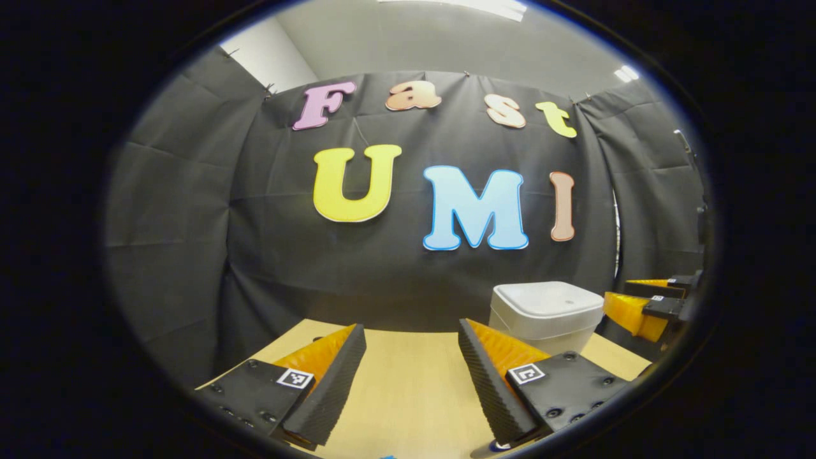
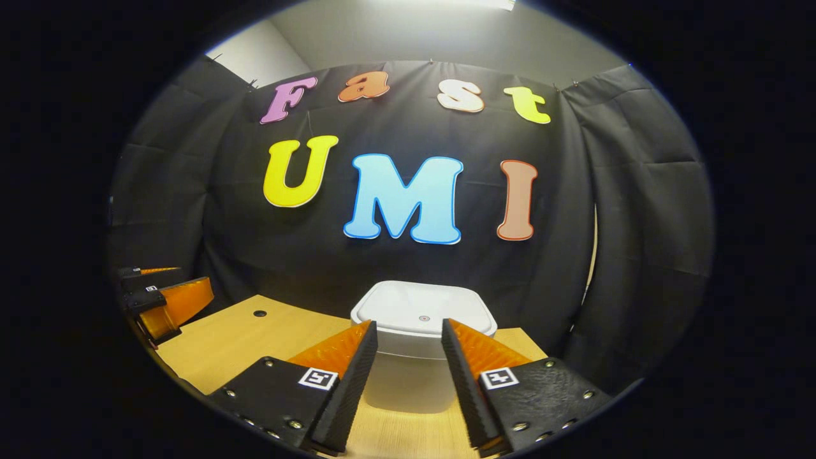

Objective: Press the lid of the desktop garbage bin to open it, pick up the crumpled paper on the desktop and throw it into the bin, then pick up the pop can on the desktop and drop it into the bin, and finally close the garbage bin lid.

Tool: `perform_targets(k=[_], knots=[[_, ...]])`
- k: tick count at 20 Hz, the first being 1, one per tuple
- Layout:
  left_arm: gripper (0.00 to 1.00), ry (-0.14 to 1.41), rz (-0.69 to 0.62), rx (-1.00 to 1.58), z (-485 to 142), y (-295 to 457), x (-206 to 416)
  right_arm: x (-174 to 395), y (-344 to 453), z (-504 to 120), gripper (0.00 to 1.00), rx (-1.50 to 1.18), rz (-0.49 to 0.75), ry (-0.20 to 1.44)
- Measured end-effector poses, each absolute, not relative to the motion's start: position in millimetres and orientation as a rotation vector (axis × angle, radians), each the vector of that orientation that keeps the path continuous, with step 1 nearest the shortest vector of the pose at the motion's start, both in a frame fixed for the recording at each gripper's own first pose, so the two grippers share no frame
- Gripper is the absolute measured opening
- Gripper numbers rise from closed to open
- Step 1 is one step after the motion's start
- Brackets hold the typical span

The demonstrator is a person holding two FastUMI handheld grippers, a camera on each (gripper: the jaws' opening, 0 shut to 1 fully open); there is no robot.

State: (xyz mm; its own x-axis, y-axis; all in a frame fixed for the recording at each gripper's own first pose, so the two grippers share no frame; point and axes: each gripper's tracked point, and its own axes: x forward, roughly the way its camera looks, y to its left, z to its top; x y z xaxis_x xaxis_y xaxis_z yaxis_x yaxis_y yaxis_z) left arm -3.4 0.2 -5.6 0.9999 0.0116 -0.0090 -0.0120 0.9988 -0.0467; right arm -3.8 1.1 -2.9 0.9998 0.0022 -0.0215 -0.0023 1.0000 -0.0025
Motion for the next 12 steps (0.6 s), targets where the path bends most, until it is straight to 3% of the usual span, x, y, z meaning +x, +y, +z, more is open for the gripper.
perform_targets(k=[1, 4, 5, 10, 11, 12], knots=[[0.98, 0.011, 0.011, -0.050, -7, -1, -3, -4, -2, -4, 0.59, -0.003, 0.003, 0.021], [0.95, 0.015, 0.010, -0.056, -9, -3, -3, -3, -6, -4, 0.59, -0.004, -0.017, 0.027], [0.95, 0.015, 0.011, -0.057, -9, -3, -2, -1, -7, -7, 0.32, -0.003, -0.021, 0.026], [0.99, 0.019, 0.016, -0.062, -12, -2, -1, 16, -16, -10, 0.26, 0.004, -0.044, 0.044], [0.98, 0.016, 0.017, -0.061, -10, -2, -1, 0, -10, -11, 0.06, 0.011, -0.038, 0.051], [0.95, 0.015, 0.019, -0.060, -9, -2, -1, 7, -9, -12, 0.07, 0.017, -0.030, 0.053]])
